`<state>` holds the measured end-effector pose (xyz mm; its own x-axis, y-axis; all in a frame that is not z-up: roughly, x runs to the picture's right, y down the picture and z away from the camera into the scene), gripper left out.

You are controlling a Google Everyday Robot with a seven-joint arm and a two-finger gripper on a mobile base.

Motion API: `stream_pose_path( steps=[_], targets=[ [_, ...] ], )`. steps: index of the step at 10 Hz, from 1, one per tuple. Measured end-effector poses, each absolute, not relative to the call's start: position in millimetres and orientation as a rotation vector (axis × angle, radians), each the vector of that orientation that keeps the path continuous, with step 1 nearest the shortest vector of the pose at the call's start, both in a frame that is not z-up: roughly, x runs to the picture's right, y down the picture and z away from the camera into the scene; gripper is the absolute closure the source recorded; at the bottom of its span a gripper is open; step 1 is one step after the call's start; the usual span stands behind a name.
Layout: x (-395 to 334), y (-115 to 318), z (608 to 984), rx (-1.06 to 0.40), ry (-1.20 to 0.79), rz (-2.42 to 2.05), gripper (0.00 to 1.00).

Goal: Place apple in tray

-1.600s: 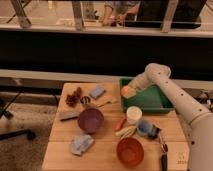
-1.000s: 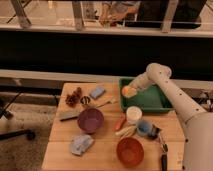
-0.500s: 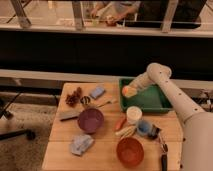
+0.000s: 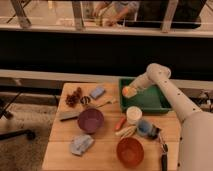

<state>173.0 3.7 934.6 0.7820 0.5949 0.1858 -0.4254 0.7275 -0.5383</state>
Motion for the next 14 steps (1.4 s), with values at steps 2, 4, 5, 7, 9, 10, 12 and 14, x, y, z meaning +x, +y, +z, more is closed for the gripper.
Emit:
stream_pose_path(
  steps=[2,4,5,7,9,10,12,14],
  targets=[
    [176.1,1.4,938.9,-0.495,-0.350,0.584,0.94],
    [179.2,2.3,943.7,-0.496,-0.339,0.589,0.94],
    [179.7,2.8,945.3,-0.497,-0.339,0.591,0.94],
    [178.5,4.8,945.9,-0.499,-0.344,0.584,0.94],
    [176.0,6.3,946.6,-0.501,-0.348,0.579,0.94],
    [175.0,6.9,947.0,-0.502,-0.351,0.578,0.94],
    [175.4,7.1,946.2,-0.502,-0.355,0.575,0.92],
    [175.6,8.9,945.4,-0.501,-0.366,0.561,0.76]
  ],
)
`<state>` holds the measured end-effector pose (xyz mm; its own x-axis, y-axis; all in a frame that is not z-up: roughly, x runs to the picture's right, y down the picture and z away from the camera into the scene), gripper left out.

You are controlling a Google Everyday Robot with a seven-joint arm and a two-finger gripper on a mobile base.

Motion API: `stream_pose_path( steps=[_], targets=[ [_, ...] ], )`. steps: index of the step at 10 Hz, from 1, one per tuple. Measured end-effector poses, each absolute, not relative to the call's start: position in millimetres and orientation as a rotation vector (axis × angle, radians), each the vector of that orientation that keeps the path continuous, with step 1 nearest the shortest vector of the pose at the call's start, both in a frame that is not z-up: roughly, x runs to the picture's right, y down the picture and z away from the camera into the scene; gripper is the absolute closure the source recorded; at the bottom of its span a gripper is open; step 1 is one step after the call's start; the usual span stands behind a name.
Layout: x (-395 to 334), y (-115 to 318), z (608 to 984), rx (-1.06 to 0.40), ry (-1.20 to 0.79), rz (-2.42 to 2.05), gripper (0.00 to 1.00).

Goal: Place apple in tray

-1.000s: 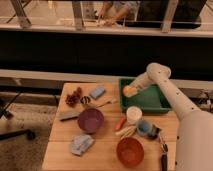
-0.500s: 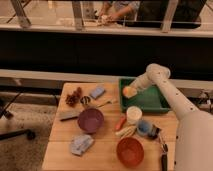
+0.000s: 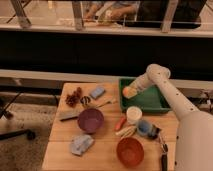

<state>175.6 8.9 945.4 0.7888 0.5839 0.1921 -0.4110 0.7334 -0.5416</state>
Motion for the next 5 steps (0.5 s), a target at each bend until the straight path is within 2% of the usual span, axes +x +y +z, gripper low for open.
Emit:
stream_pose_path(
  steps=[1,5],
  targets=[
    [176.3,8.1,944.0,-0.499,-0.374,0.554,0.62],
    [176.6,5.9,937.7,-0.499,-0.387,0.548,0.25]
  ],
)
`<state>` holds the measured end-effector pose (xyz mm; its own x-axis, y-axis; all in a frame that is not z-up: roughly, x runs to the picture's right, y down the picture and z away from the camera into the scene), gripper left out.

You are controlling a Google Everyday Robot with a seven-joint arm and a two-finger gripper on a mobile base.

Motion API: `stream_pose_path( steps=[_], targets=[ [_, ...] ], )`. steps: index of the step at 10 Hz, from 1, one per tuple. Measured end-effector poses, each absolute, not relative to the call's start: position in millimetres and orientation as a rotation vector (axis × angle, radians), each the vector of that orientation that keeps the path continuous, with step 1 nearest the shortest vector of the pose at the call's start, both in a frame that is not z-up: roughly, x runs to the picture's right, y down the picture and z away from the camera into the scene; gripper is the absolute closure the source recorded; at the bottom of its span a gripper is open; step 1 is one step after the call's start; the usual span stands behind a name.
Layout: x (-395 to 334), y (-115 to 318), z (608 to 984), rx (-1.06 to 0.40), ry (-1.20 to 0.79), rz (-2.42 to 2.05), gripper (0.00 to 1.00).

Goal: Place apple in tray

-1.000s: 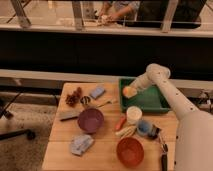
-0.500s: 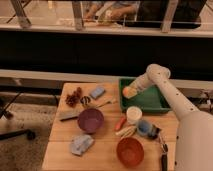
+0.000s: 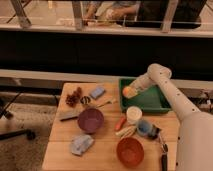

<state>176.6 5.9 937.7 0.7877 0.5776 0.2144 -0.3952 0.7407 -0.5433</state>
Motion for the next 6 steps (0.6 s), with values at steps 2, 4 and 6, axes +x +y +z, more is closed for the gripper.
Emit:
stream_pose_path(
  steps=[2,4,6],
  targets=[
    [176.3,4.0,934.0,-0.497,-0.398,0.552,0.20],
    [177.1,3.8,933.0,-0.498,-0.401,0.552,0.20],
    [175.6,3.6,932.2,-0.498,-0.403,0.548,0.20]
  ],
)
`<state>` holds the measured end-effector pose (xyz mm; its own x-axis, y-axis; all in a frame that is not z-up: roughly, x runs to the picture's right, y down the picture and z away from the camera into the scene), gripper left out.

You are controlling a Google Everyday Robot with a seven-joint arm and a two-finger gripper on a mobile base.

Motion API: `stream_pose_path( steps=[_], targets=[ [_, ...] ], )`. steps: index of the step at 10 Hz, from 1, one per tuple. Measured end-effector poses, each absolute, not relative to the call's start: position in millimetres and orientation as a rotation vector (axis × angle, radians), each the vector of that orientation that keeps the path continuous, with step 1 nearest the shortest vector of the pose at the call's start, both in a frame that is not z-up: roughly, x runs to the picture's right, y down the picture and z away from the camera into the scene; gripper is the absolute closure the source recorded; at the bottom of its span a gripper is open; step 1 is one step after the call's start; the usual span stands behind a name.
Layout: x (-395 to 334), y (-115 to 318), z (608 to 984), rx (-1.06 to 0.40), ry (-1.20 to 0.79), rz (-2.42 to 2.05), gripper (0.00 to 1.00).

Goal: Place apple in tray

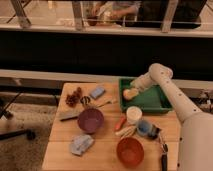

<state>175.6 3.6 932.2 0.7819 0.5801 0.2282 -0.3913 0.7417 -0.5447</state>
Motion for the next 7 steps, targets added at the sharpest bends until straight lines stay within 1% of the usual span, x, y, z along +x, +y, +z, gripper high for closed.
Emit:
stream_pose_path(
  steps=[7],
  targets=[
    [176.2,4.4,929.2,-0.496,-0.406,0.545,0.20]
  ],
)
